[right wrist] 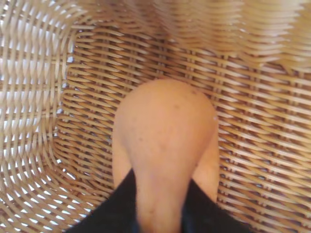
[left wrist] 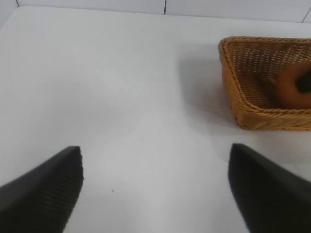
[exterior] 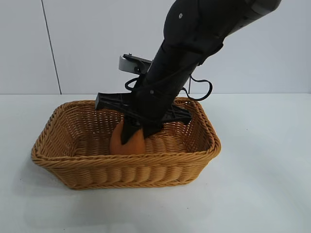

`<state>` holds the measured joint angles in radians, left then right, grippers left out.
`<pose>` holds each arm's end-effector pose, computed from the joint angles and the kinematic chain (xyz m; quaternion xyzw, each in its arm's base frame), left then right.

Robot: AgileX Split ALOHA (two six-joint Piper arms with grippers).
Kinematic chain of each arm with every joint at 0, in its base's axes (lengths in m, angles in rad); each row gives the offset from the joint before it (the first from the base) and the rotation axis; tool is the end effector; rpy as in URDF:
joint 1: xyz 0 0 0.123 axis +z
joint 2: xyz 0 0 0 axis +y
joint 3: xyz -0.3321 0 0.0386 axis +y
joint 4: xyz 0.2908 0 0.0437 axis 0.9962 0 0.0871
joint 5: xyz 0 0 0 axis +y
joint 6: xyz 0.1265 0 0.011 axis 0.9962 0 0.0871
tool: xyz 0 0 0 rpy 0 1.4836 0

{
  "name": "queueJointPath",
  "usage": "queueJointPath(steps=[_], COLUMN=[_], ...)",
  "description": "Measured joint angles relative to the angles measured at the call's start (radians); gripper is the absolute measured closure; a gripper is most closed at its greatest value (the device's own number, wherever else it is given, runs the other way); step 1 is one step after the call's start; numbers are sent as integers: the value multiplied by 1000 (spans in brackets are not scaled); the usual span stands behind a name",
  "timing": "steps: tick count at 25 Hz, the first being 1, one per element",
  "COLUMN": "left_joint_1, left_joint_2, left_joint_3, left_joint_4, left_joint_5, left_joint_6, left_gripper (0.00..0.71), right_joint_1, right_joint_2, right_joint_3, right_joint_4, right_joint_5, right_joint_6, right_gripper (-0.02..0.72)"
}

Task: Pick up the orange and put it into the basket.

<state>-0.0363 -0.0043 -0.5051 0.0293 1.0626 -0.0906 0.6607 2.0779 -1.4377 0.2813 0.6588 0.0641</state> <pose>0.0138 0.0028 0.2831 -0.0238 0.8508 -0.0187 0.5245 0.3819 0.3242 0.1396 -0.1967 0.9587 0.1601 0.1283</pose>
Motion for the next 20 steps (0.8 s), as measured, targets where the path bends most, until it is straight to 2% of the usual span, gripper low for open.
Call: queueJointPath(steps=[3,6,7,11,13,16,20], left_joint_1=[0,0,0,0,0,0,0], left_joint_2=[0,0,0,0,0,0,0], left_joint_3=[0,0,0,0,0,0,0], left_joint_4=[0,0,0,0,0,0,0], left_joint_5=[0,0,0,0,0,0,0], left_joint_6=[0,0,0,0,0,0,0], left_gripper=[127,127,127,127,127,127,127], right_joint_1=[0,0,0,0,0,-3,-56], right_joint_2=[-7,-10,-10,-11,-11,-11,-11], right_joint_3=[-51,-154,-229,-378,-434,-485,-490], right_joint_4=[-55,-153,-211,-281,-295,-332,-345], right_joint_5=[81,243,341,503,538,544,552], right_joint_6=[27,49,67,96,96,96,91], right_gripper=[146,146,146,146,146,146,146])
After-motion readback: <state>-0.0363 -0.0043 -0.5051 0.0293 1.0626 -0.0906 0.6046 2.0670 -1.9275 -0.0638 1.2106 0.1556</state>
